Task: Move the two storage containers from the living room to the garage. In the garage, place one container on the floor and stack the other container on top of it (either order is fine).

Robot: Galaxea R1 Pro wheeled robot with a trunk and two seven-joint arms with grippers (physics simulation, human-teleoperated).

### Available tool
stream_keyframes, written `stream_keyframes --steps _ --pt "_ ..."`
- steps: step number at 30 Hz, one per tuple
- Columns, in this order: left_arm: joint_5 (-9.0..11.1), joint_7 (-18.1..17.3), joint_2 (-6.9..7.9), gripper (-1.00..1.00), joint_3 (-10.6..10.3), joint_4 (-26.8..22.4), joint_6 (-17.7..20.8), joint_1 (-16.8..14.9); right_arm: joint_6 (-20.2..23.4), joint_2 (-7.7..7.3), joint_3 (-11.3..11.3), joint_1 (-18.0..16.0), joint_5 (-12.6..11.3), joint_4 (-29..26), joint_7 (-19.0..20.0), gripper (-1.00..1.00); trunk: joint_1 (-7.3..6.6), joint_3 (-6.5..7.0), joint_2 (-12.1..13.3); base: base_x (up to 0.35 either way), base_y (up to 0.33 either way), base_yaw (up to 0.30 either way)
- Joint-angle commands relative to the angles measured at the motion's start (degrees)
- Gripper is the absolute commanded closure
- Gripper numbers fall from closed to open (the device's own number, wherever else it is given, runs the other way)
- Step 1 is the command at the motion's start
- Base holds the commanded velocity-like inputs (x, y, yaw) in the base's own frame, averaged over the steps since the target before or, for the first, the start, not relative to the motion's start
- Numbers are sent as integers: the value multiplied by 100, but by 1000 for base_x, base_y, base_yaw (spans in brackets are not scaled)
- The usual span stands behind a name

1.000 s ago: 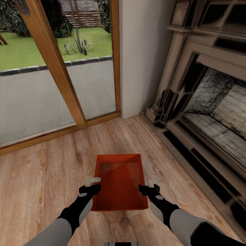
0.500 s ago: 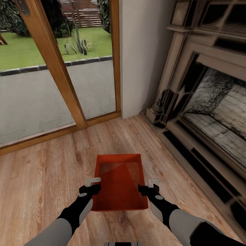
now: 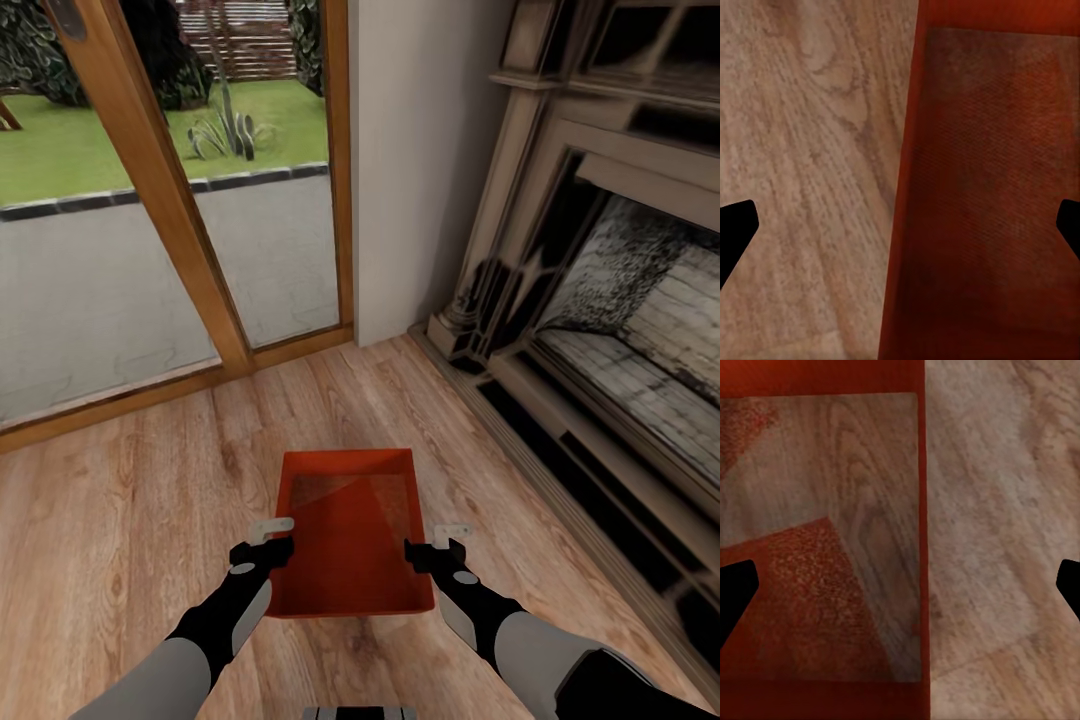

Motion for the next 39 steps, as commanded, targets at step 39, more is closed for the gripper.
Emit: stream_keyframes --steps 39 --pt "6 71 25 -100 -73 47 80 -2 1 -51 59 -3 -22 3 -17 -100 285 -237 -524 0 0 0"
